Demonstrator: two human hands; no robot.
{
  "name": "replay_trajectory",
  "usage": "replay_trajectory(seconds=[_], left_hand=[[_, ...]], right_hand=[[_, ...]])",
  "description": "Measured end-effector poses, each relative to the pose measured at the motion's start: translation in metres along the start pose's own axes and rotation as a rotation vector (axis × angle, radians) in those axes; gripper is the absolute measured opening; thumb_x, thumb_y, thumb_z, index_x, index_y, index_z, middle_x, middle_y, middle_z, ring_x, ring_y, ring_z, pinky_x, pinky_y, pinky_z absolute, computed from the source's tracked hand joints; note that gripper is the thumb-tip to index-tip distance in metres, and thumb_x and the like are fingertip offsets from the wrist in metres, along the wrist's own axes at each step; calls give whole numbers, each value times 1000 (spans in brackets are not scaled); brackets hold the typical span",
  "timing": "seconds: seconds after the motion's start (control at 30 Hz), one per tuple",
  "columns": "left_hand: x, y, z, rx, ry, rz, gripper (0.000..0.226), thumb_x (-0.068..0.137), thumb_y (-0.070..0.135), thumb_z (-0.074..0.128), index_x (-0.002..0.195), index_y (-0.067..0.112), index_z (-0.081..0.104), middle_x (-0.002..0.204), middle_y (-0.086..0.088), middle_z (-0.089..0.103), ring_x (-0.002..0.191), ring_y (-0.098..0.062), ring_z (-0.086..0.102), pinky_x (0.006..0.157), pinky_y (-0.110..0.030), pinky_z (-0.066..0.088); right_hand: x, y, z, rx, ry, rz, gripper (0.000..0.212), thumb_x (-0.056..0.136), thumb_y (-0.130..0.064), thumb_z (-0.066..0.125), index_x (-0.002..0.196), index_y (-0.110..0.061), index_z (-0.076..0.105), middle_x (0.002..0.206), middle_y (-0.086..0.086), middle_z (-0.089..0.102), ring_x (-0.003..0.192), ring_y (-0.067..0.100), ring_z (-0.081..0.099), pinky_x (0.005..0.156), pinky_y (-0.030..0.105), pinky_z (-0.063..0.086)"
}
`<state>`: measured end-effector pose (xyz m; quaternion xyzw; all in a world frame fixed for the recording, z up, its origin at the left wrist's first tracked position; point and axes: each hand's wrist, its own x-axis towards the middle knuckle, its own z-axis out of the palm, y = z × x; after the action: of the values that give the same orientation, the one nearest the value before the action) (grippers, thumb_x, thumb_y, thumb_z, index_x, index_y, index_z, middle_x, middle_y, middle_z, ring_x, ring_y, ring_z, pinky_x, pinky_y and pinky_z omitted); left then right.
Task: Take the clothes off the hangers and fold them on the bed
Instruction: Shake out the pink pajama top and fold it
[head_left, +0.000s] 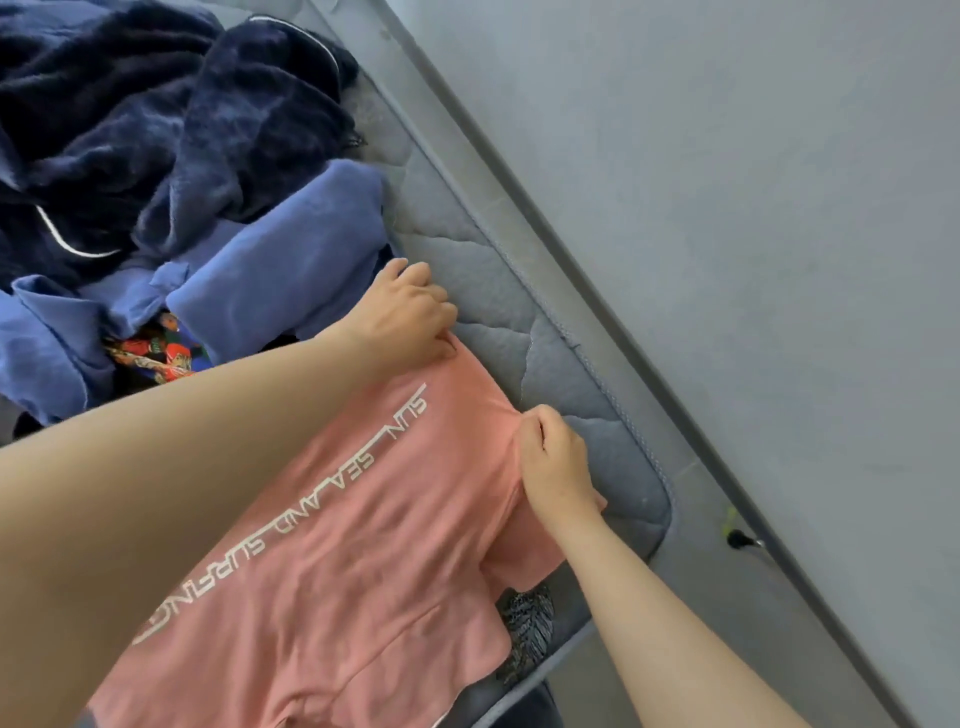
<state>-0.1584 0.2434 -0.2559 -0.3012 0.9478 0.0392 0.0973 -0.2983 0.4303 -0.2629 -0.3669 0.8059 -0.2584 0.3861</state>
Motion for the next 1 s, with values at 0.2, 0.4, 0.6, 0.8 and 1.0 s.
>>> replay_trajectory(seconds=[0.2,0.4,0.6,0.8,1.0], left_hand=[[9,5,6,12,-162,-188,34,93,41,47,109,12,54,113,-5,52,111,-26,42,89,-37,35],[19,12,6,9,-369,-158,57,81,58,60,121,18,47,119,-3,48,114,-25,40,86,-38,39],[22,16,-7,194,-458,-92,37,84,48,62,111,24,58,110,5,56,112,-20,41,85,-34,34],[4,2,-29,101,-284,-53,30,88,47,57,107,24,58,106,4,57,108,-21,46,77,-31,34],[-49,-13,-53,61,-127,-9,17,90,37,54,99,23,56,98,7,57,100,-18,45,85,-32,38]], right_hand=[[3,23,-4,-175,49,242,32,100,-39,44,88,-12,57,97,10,65,97,32,59,82,43,46],[1,25,3,-526,-82,23,66,83,-62,58,132,-19,50,126,3,56,121,26,49,98,42,36],[18,11,-3,-369,-279,48,36,87,-37,63,64,-19,42,71,0,50,80,31,55,69,39,43],[0,5,-22,-319,-127,-33,30,86,-39,64,72,-20,46,66,-5,51,73,25,54,62,36,39],[-46,-23,-22,-291,-46,-129,29,88,-35,63,72,-23,43,55,-6,45,64,24,51,58,36,37]])
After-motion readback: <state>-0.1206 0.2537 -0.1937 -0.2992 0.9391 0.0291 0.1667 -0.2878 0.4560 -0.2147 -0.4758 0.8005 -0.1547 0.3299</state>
